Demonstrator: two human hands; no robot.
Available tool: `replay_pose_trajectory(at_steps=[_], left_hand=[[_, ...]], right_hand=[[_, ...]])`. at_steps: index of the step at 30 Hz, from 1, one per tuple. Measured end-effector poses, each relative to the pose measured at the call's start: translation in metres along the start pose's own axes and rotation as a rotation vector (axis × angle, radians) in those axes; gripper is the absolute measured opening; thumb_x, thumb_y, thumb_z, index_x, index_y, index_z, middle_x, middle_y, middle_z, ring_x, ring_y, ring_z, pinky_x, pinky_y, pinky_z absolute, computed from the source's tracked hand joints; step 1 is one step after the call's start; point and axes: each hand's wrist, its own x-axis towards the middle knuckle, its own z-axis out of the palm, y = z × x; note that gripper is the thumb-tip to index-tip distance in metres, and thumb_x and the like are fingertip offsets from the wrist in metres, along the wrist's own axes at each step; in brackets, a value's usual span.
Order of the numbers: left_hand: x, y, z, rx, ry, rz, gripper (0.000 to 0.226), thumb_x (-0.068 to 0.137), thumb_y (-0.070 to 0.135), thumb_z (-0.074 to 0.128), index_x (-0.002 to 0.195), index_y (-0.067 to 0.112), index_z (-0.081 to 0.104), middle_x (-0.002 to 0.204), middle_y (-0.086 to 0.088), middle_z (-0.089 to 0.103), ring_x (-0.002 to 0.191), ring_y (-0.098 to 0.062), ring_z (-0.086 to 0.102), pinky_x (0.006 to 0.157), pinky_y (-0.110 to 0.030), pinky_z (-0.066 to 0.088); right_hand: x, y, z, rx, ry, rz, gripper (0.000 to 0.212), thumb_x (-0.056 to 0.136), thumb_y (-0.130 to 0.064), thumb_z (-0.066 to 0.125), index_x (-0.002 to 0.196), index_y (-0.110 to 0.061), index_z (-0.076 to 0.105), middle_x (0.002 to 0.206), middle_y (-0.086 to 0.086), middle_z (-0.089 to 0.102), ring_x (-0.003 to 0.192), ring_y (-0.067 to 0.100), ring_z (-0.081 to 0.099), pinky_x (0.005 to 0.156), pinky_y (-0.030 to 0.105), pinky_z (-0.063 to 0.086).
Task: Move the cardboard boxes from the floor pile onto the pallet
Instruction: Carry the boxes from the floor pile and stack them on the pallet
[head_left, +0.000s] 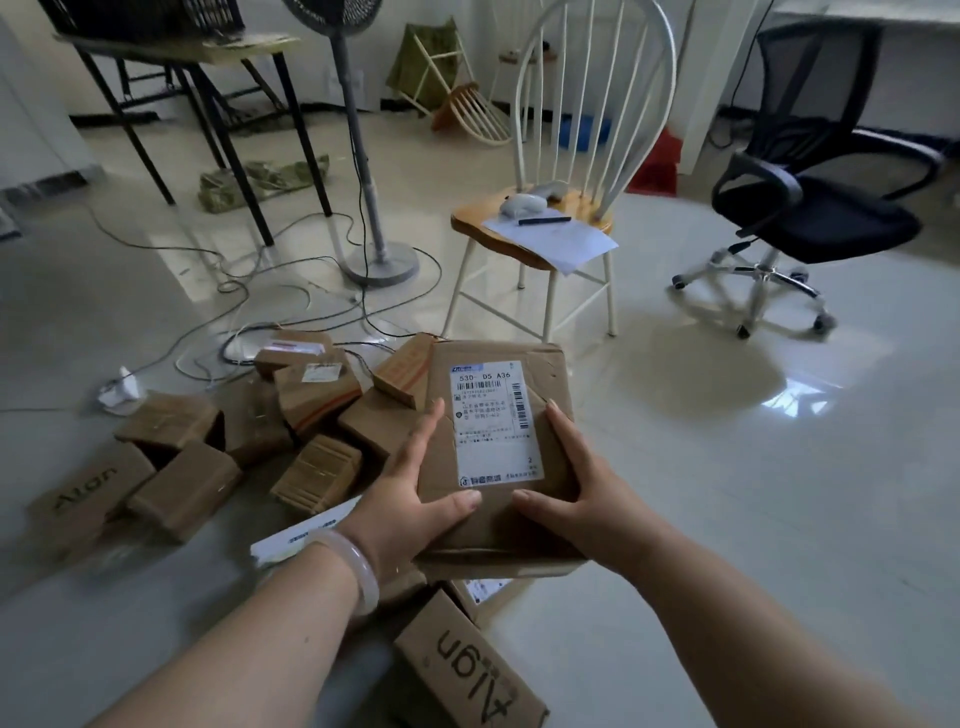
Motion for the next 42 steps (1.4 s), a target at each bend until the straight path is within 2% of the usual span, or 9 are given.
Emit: replay_pose_trajectory(at_steps=[5,9,14,25,32,35,38,40,42], left_hand=[[-0.013,0.036,-0.039,0.022,-0.009,-0.010,0.094,0.067,0.055,0.069,0.125,0.083,0.001,0.155,0.007,0.031,0.135,-0.017,0.040,0.114,-0.046,0.034],[-0.025,0.057,-0.067,-0.034,-0.023,-0.022,0.094,0.069,0.051,0.071,0.127,0.081,0.003,0.155,0.005,0.028,0.133,-0.017,0.040,0.110,-0.040,0.038],[-0.041,0.086,-0.111,-0.069,-0.008,-0.025,0.090,0.066,0.051,0.072,0.114,0.089,0.007,0.158,0.005,0.027,0.139,-0.019,0.037,0.114,-0.047,0.035],[-0.101,0.149,-0.235,0.060,0.041,-0.059,0.101,0.081,0.044,0.074,0.123,0.080,-0.010,0.161,0.004,0.021,0.139,-0.019,0.036,0.116,-0.040,0.031],[-0.116,0.176,-0.277,0.119,0.154,-0.078,0.112,0.074,0.056,0.075,0.139,0.067,-0.015,0.164,0.010,0.000,0.150,-0.018,0.008,0.120,-0.049,0.018],[-0.127,0.180,-0.287,0.098,0.244,-0.094,0.111,0.076,0.055,0.075,0.142,0.064,-0.014,0.163,0.011,0.002,0.149,-0.016,0.010,0.117,-0.039,0.017],[-0.155,0.177,-0.299,0.093,0.356,-0.120,0.109,0.076,0.057,0.073,0.145,0.060,-0.010,0.162,0.012,0.005,0.148,-0.013,0.011,0.117,-0.038,0.017],[-0.179,0.171,-0.309,0.079,0.418,-0.161,0.105,0.077,0.056,0.073,0.143,0.063,-0.008,0.162,0.012,0.010,0.145,-0.011,0.015,0.117,-0.036,0.021],[-0.207,0.161,-0.321,0.059,0.494,-0.196,0.102,0.078,0.053,0.074,0.138,0.068,-0.007,0.160,0.012,0.014,0.139,-0.004,0.018,0.113,-0.030,0.022]], right_hand=[[-0.006,-0.049,-0.008,-0.047,0.021,-0.042,0.103,0.078,-0.042,0.081,0.151,-0.053,0.010,0.156,-0.008,0.031,0.137,0.013,0.035,0.116,0.035,0.031],[-0.011,-0.089,-0.009,-0.050,0.006,-0.037,0.102,0.079,-0.041,0.080,0.152,-0.051,0.009,0.155,-0.005,0.031,0.137,0.014,0.036,0.115,0.033,0.031],[-0.014,-0.147,-0.013,-0.038,-0.044,-0.024,0.104,0.079,-0.040,0.080,0.152,-0.052,0.007,0.156,-0.005,0.030,0.138,0.017,0.036,0.116,0.044,0.034],[-0.022,-0.294,0.004,-0.076,-0.148,-0.030,0.106,0.078,-0.035,0.081,0.149,-0.060,0.005,0.155,-0.003,0.029,0.136,0.022,0.039,0.109,0.049,0.043],[-0.004,-0.357,-0.001,-0.130,-0.267,-0.131,0.105,0.078,-0.032,0.080,0.150,-0.057,0.007,0.154,-0.002,0.025,0.136,0.022,0.036,0.108,0.046,0.044],[0.009,-0.379,0.001,-0.196,-0.347,-0.188,0.102,0.080,-0.034,0.078,0.147,-0.062,0.007,0.154,-0.002,0.024,0.131,0.021,0.038,0.091,0.036,0.053],[0.013,-0.402,0.018,-0.289,-0.441,-0.277,0.099,0.082,-0.039,0.076,0.144,-0.067,0.004,0.152,-0.004,0.023,0.118,0.011,0.032,0.067,0.012,0.039],[0.009,-0.419,0.038,-0.344,-0.505,-0.337,0.098,0.083,-0.040,0.075,0.142,-0.068,0.002,0.151,-0.003,0.024,0.117,0.009,0.030,0.073,0.011,0.039],[0.004,-0.438,0.064,-0.342,-0.591,-0.371,0.099,0.083,-0.037,0.075,0.143,-0.067,0.002,0.153,-0.002,0.023,0.125,0.015,0.035,0.088,0.023,0.046]])
